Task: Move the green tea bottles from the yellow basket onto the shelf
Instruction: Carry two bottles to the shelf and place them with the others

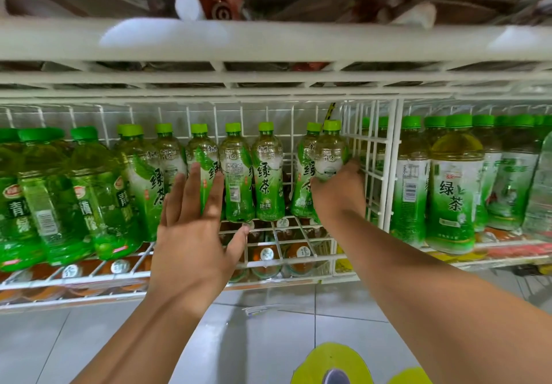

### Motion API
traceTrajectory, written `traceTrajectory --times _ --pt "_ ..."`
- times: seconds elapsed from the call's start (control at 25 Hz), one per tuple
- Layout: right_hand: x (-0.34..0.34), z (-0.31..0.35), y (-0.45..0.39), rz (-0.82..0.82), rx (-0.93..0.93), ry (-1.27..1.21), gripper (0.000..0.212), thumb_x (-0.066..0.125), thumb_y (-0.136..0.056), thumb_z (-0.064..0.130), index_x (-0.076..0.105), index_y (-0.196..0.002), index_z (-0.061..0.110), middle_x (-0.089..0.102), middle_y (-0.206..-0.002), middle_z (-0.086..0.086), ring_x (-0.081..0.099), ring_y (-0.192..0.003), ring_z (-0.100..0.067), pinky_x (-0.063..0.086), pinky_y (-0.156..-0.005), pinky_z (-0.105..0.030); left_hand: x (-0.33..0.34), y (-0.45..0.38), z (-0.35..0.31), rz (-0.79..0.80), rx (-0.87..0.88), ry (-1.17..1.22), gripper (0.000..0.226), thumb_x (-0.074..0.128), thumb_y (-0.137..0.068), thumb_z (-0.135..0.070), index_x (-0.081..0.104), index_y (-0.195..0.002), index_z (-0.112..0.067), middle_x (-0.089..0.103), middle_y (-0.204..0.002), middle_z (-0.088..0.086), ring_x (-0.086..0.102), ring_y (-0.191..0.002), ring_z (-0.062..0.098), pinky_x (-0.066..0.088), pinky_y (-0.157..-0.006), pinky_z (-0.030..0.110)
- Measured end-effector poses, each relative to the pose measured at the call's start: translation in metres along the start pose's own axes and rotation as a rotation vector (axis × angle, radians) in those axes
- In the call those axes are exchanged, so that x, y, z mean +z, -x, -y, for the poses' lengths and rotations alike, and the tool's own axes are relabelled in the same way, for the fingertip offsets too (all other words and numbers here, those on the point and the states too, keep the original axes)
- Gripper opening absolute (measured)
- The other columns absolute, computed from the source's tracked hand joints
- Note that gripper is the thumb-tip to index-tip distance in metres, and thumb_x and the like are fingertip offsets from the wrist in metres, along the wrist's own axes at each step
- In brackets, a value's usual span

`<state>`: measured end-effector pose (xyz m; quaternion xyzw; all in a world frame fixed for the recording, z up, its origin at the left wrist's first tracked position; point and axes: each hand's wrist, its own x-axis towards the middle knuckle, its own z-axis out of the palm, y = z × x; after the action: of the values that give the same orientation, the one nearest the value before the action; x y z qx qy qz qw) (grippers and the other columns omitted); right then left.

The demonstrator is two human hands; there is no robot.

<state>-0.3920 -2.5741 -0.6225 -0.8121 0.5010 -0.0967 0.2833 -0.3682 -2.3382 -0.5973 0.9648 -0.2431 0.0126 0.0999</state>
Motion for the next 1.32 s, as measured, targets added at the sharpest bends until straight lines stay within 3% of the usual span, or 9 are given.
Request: traceTrajectory --times 0.16,0.32,0.4,0.52,0.64,0.84,1.04,1.2,1.32 --pt "-0.013 -0.002 0.012 0.046 0.014 -0.172 0.090 0.074 -0.087 0.019 0.018 -0.156 0.008 0.056 -0.136 -0.021 0.064 -0.114 -0.040 0.059 -0.088 -0.047 -0.001 0.000 0.004 -0.025 0.008 -0.014 0.089 0.049 -0.085 -0.065 0.029 -0.161 -0.023 0.014 -0.170 0.010 0.011 -0.157 0.032 0.028 -0.122 0.052" --pt "-0.037 -0.005 0.048 0.109 -0.197 -0.119 0.074 0.067 -0.094 0.025 0.030 -0.156 0.011 0.041 -0.150 -0.012 0.048 -0.133 -0.027 0.042 -0.097 -0.027 0.002 -0.002 0.009 -0.054 0.027 -0.021 0.089 0.051 -0.082 -0.063 0.034 -0.159 -0.021 0.017 -0.169 0.013 0.017 -0.155 0.035 0.029 -0.121 0.055" --pt "-0.041 0.004 0.051 0.167 -0.368 -0.096 0.058 0.064 -0.096 0.027 0.045 -0.149 0.014 0.050 -0.145 -0.007 0.053 -0.129 -0.019 0.037 -0.096 -0.020 0.004 -0.002 0.011 -0.054 0.032 -0.025 0.089 0.052 -0.081 -0.062 0.036 -0.158 -0.019 0.020 -0.169 0.013 0.019 -0.154 0.035 0.031 -0.120 0.055" --pt "-0.036 0.039 0.026 0.217 -0.584 0.034 0.042 0.060 -0.099 0.027 0.055 -0.137 0.010 0.061 -0.126 -0.009 0.065 -0.094 -0.015 0.045 -0.077 -0.019 0.003 -0.001 0.013 -0.032 0.035 -0.031 0.088 0.051 -0.082 -0.062 0.037 -0.158 -0.019 0.021 -0.168 0.013 0.018 -0.154 0.036 0.030 -0.121 0.054" --pt "-0.025 0.074 -0.013 0.188 -0.737 0.338 0.035 0.057 -0.100 0.025 0.056 -0.127 0.003 0.059 -0.117 -0.012 0.058 -0.099 -0.021 0.039 -0.076 -0.025 0.003 0.002 0.017 -0.014 0.042 -0.047 0.087 0.049 -0.085 -0.062 0.034 -0.159 -0.019 0.019 -0.169 0.014 0.017 -0.155 0.037 0.028 -0.122 0.053" --pt "-0.008 0.083 -0.052 0.197 -0.716 0.698 0.023 0.064 -0.090 0.004 0.065 -0.113 0.001 0.061 -0.114 -0.014 0.061 -0.109 -0.030 0.053 -0.084 -0.038 -0.001 0.005 0.016 0.048 0.019 -0.033 0.088 0.058 -0.090 -0.061 0.023 -0.162 -0.025 0.010 -0.171 0.009 0.012 -0.157 0.033 0.022 -0.125 0.048" --pt "-0.009 0.082 -0.068 0.195 -0.629 0.801 0.030 0.061 -0.087 -0.002 0.065 -0.117 0.000 0.061 -0.119 -0.017 0.062 -0.111 -0.033 0.055 -0.085 -0.041 -0.002 0.006 0.021 0.080 0.039 -0.026 0.087 0.053 -0.092 -0.062 0.017 -0.163 -0.027 0.006 -0.171 0.009 0.007 -0.157 0.032 0.019 -0.127 0.047" --pt "-0.006 0.090 -0.074 0.313 -0.491 0.598 0.040 0.063 -0.088 -0.001 0.061 -0.128 -0.001 0.063 -0.125 -0.020 0.063 -0.113 -0.033 0.051 -0.083 -0.033 -0.002 0.004 0.026 0.046 0.034 -0.062 0.086 0.041 -0.089 -0.068 0.030 -0.160 -0.022 0.020 -0.168 0.014 0.017 -0.154 0.035 0.028 -0.123 0.052" --pt "-0.015 0.091 -0.078 0.372 -0.468 0.329 0.053 0.073 -0.091 0.019 0.056 -0.141 0.014 0.054 -0.144 -0.014 0.056 -0.126 -0.031 0.048 -0.097 -0.032 -0.004 0.001 0.028 0.025 0.031 -0.065 0.089 0.034 -0.086 -0.071 0.035 -0.158 -0.019 0.025 -0.166 0.015 0.022 -0.152 0.037 0.034 -0.119 0.055"
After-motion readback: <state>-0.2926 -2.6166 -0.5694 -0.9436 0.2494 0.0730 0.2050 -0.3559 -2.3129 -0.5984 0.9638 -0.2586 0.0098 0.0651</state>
